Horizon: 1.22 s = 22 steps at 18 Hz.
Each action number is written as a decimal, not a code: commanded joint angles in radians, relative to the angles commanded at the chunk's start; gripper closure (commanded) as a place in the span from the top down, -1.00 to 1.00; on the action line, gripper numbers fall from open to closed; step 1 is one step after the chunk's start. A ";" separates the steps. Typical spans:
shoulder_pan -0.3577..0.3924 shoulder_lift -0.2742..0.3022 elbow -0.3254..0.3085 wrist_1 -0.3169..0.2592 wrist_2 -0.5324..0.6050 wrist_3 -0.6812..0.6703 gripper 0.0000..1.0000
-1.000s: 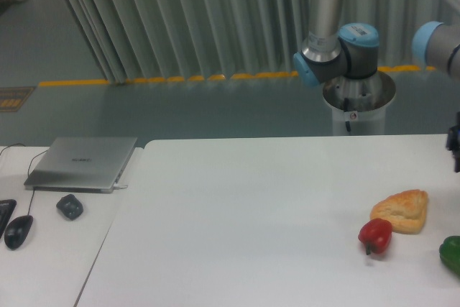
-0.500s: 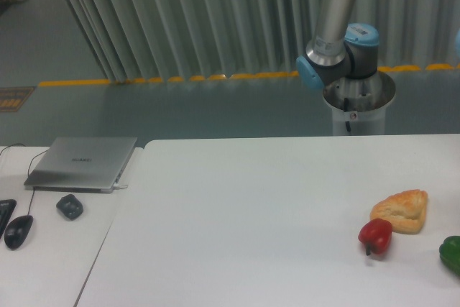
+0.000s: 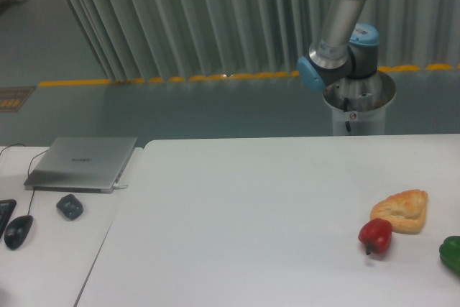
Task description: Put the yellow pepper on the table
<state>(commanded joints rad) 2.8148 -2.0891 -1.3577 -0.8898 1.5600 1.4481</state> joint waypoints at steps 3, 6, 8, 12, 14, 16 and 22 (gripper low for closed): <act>0.008 -0.043 0.049 0.000 0.009 0.003 1.00; 0.017 -0.074 0.058 0.002 0.026 0.005 1.00; 0.021 -0.083 0.054 0.000 0.035 -0.002 1.00; 0.021 -0.104 0.037 0.000 0.074 -0.008 1.00; 0.021 -0.120 0.043 0.000 0.074 -0.011 1.00; 0.021 -0.132 0.054 0.000 0.077 -0.014 1.00; 0.023 -0.154 0.078 0.000 0.075 -0.029 1.00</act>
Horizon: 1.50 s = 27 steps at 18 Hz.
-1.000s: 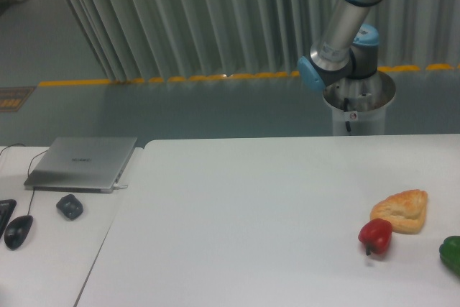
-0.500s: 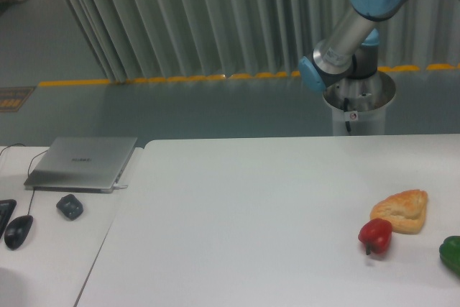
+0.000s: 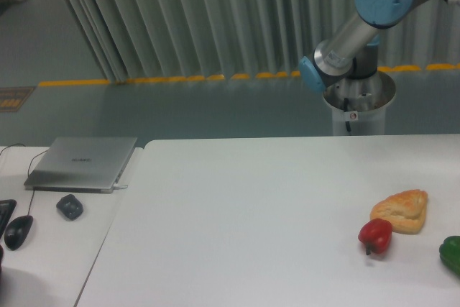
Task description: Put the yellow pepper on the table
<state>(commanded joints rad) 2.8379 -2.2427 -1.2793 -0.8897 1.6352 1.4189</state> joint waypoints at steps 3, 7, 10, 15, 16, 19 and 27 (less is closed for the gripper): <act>0.000 0.002 -0.002 0.000 0.002 -0.001 0.50; 0.000 0.008 -0.005 -0.002 -0.002 -0.002 0.09; 0.002 0.015 -0.005 -0.006 -0.003 -0.011 -0.13; 0.009 0.035 -0.011 -0.011 -0.008 -0.029 -0.27; 0.008 0.055 -0.015 -0.015 -0.009 -0.029 -0.27; 0.005 0.106 -0.023 -0.098 -0.014 -0.032 -0.27; -0.049 0.270 -0.023 -0.382 -0.114 -0.110 -0.27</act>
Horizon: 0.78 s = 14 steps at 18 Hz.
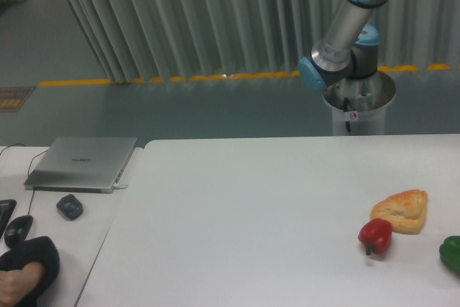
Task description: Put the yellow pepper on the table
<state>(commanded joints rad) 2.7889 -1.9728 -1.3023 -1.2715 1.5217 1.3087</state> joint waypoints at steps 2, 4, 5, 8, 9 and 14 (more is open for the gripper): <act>-0.038 0.020 -0.002 -0.032 0.000 -0.051 -0.27; -0.097 0.041 -0.046 -0.046 0.005 -0.115 -0.26; -0.120 0.058 -0.079 -0.046 0.005 -0.124 -0.26; -0.172 0.060 -0.083 -0.092 -0.001 -0.125 -0.26; -0.180 0.058 -0.083 -0.100 -0.002 -0.115 -0.26; -0.264 0.040 -0.087 -0.140 -0.003 -0.095 -0.26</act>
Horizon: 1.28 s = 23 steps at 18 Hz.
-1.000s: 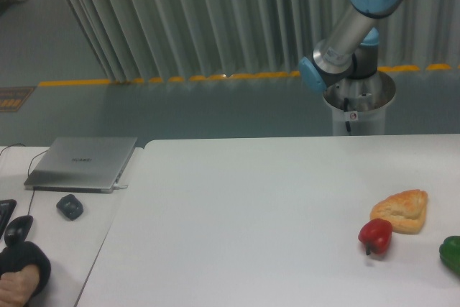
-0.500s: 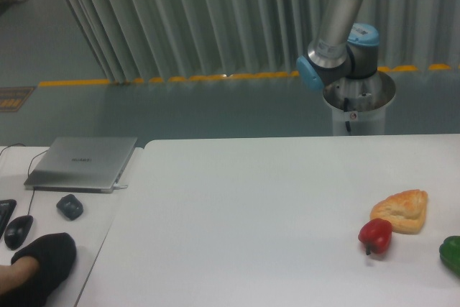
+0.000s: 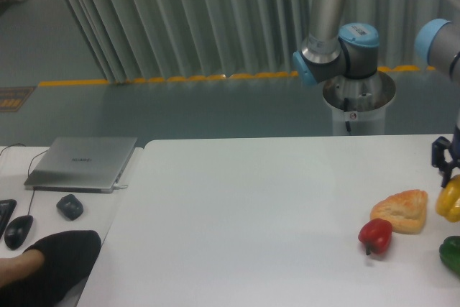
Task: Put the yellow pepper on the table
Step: 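Lower the yellow pepper in the gripper beside the bread roll, then set the yellow pepper on the table and open the gripper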
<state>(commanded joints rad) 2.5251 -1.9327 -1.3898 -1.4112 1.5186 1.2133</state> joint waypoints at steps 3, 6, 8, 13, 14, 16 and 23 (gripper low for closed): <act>-0.042 -0.031 0.000 0.002 0.002 0.005 -0.26; -0.042 -0.048 0.000 0.011 0.000 0.014 -0.26; -0.040 -0.058 -0.003 0.015 0.002 0.020 -0.26; -0.028 -0.092 -0.020 0.043 0.008 0.071 -0.24; -0.026 -0.097 -0.020 0.044 0.008 0.071 -0.23; -0.023 -0.106 -0.015 0.064 0.005 0.071 -0.22; -0.025 -0.114 -0.044 0.115 0.008 0.072 0.50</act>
<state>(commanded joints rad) 2.5004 -2.0463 -1.4342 -1.2963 1.5263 1.2855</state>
